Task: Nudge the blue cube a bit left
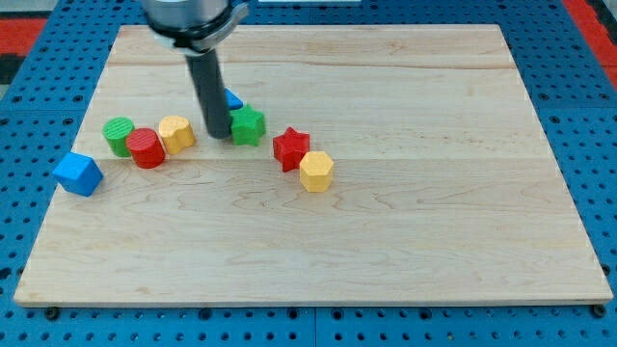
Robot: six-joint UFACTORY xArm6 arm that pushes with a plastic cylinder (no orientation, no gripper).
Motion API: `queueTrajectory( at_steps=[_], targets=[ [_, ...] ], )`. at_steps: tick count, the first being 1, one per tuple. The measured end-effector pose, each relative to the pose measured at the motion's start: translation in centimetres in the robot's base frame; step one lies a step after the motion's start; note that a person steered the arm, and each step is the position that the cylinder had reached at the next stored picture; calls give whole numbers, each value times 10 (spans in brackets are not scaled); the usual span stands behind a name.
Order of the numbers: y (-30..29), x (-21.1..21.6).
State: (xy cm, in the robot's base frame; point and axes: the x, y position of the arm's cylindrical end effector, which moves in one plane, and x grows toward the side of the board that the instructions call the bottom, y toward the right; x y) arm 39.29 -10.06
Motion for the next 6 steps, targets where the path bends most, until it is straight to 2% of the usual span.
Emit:
queueTrajectory(
  at_steps=[1, 4, 5, 6],
  targets=[
    [9, -9],
    [-38, 82],
    [-65, 100],
    [-105, 83]
  ],
)
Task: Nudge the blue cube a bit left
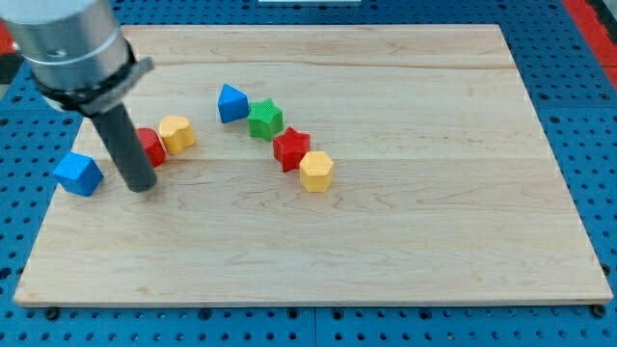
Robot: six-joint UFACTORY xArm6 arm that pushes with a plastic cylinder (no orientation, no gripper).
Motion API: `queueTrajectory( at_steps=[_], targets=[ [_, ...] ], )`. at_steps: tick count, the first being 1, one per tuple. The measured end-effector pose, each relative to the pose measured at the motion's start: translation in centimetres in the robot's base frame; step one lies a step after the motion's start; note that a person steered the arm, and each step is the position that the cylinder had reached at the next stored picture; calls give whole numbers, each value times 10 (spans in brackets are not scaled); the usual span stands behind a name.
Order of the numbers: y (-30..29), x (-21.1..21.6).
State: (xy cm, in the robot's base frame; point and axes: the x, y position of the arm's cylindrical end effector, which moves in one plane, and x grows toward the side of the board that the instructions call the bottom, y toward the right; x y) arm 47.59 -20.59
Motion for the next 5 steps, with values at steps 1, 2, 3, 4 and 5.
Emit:
queueTrajectory(
  at_steps=[1, 2, 3, 4, 5],
  targets=[
    [-31, -2],
    [-33, 4],
    [-33, 27],
    [-41, 62],
    [-91, 76]
  ],
)
